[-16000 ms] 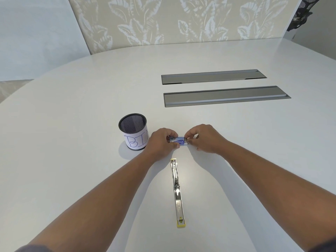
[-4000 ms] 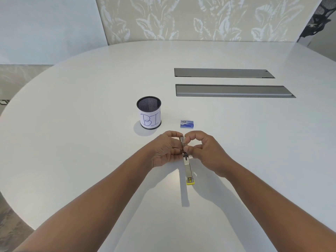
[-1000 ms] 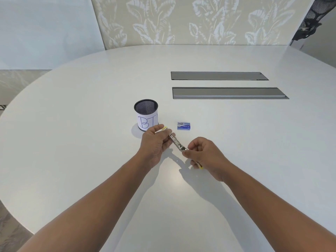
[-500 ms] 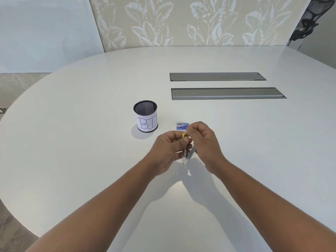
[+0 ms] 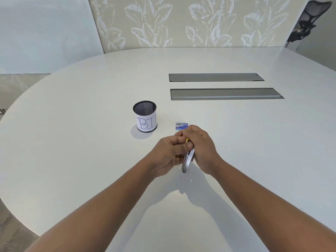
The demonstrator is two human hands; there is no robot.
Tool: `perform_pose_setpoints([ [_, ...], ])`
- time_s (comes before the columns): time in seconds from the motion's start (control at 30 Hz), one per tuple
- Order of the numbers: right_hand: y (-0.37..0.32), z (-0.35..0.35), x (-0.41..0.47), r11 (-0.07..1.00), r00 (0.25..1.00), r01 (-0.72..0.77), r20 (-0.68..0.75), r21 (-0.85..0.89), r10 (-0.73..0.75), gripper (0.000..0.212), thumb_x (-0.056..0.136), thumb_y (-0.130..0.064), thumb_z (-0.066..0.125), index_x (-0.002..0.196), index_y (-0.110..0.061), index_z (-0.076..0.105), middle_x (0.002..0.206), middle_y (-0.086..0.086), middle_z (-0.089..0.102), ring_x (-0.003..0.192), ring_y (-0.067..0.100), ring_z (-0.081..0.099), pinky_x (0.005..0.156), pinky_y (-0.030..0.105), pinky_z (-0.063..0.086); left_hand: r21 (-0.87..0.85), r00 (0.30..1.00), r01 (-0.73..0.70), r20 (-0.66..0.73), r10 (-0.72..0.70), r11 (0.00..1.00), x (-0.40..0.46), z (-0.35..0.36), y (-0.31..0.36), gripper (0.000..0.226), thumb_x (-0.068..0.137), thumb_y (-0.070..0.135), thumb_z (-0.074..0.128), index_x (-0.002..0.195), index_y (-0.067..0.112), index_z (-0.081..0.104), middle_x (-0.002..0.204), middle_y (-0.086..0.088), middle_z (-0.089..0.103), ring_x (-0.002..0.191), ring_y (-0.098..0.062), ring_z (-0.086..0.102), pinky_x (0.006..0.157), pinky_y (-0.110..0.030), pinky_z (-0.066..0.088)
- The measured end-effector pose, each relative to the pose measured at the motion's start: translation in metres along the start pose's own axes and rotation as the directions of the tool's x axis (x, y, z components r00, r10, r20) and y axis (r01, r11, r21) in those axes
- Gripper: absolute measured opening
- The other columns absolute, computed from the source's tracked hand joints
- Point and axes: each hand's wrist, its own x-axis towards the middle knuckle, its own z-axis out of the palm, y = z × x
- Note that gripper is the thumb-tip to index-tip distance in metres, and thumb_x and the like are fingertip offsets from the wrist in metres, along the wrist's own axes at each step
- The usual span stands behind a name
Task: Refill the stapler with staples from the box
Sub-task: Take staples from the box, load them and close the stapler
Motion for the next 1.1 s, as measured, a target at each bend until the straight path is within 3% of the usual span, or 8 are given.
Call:
perform_pose_setpoints([
  [0.07,-0.001,0.001,0.000,1.000,1.000,-0.019,-0.002,-0.013,0.019,0.024,0.095,-0.022,0.054,0.077,-0.009,0.063,0.094,0.006,0.070,0.080,0.026,0.060,0.072,0.044,0.046,-0.006,1.000,0.006,0.001,-0.006,1.000,-0.001,0.000,0.000,0.025,0.087,0.003,0.069,0.109,-0.008,0.066,0.097,-0.010,0.063,0.078,-0.026,0.064,0.075,-0.032,0.058],
  [0.17,-0.004,0.005,-0.001,0.998,0.999,-0.046,-0.011,-0.041,0.046,0.035,0.086,-0.028,0.054,0.085,0.007,0.057,0.094,0.008,0.072,0.082,0.029,0.060,0.072,0.048,0.043,-0.009,1.000,-0.002,0.013,0.002,1.000,-0.001,0.000,-0.002,0.023,0.084,0.005,0.072,0.103,-0.006,0.065,0.099,-0.006,0.058,0.076,-0.025,0.062,0.075,-0.034,0.056],
  [0.27,-0.004,0.007,-0.003,0.999,0.998,-0.035,-0.049,-0.040,0.033,0.032,0.090,-0.017,0.050,0.060,-0.011,0.058,0.093,0.008,0.072,0.081,0.027,0.061,0.073,0.045,0.046,-0.023,1.000,-0.007,0.019,0.007,1.000,-0.001,0.002,-0.002,0.022,0.082,0.007,0.072,0.098,-0.006,0.066,0.098,-0.006,0.059,0.071,-0.023,0.065,0.070,-0.033,0.058],
  [0.4,-0.004,0.009,-0.002,0.999,0.997,0.005,-0.083,-0.036,-0.008,0.042,0.091,-0.007,0.046,0.051,-0.015,0.051,0.088,0.007,0.071,0.076,0.026,0.062,0.072,0.039,0.047,-0.039,1.000,-0.022,-0.004,0.022,0.999,-0.001,0.006,-0.002,0.007,0.086,0.002,0.067,0.091,-0.002,0.068,0.093,-0.007,0.061,0.065,-0.021,0.067,0.062,-0.031,0.058],
  [0.63,-0.003,0.010,0.000,0.998,0.992,0.018,-0.122,-0.057,-0.025,0.037,0.090,-0.007,0.045,0.054,-0.012,0.048,0.086,0.007,0.072,0.074,0.023,0.062,0.070,0.036,0.048,-0.029,0.999,-0.038,-0.012,0.038,0.999,-0.002,0.008,-0.003,0.007,0.092,0.000,0.062,0.089,-0.001,0.068,0.077,-0.005,0.068,0.062,-0.021,0.065,0.060,-0.031,0.057],
  [0.83,0.000,0.009,0.000,1.000,0.992,0.021,-0.124,-0.008,-0.022,0.034,0.086,-0.006,0.046,0.052,-0.013,0.044,0.085,0.009,0.071,0.075,0.025,0.062,0.072,0.037,0.048,-0.026,0.999,-0.027,-0.033,0.026,0.999,-0.003,0.010,-0.003,0.006,0.090,0.003,0.066,0.091,-0.002,0.068,0.080,-0.006,0.067,0.062,-0.022,0.065,0.060,-0.030,0.056],
  [0.97,0.004,0.007,0.003,0.999,0.995,-0.025,-0.099,0.048,0.030,0.024,0.080,-0.016,0.050,0.057,-0.011,0.048,0.099,0.023,0.071,0.081,0.027,0.064,0.075,0.043,0.049,-0.032,0.998,-0.017,-0.061,0.015,0.999,-0.002,0.009,-0.004,0.014,0.086,0.005,0.070,0.096,-0.004,0.067,0.090,-0.009,0.062,0.065,-0.023,0.066,0.061,-0.031,0.057],
  [1.1,0.007,0.003,0.004,0.976,0.990,-0.127,-0.043,0.179,0.137,0.031,0.086,-0.018,0.049,0.056,-0.012,0.051,0.099,0.016,0.072,0.086,0.030,0.065,0.079,0.046,0.050,-0.033,0.998,0.001,-0.070,-0.003,0.999,0.000,0.007,-0.007,0.011,0.086,0.004,0.072,0.095,-0.001,0.069,0.099,-0.011,0.059,0.072,-0.025,0.065,0.064,-0.033,0.058],
])
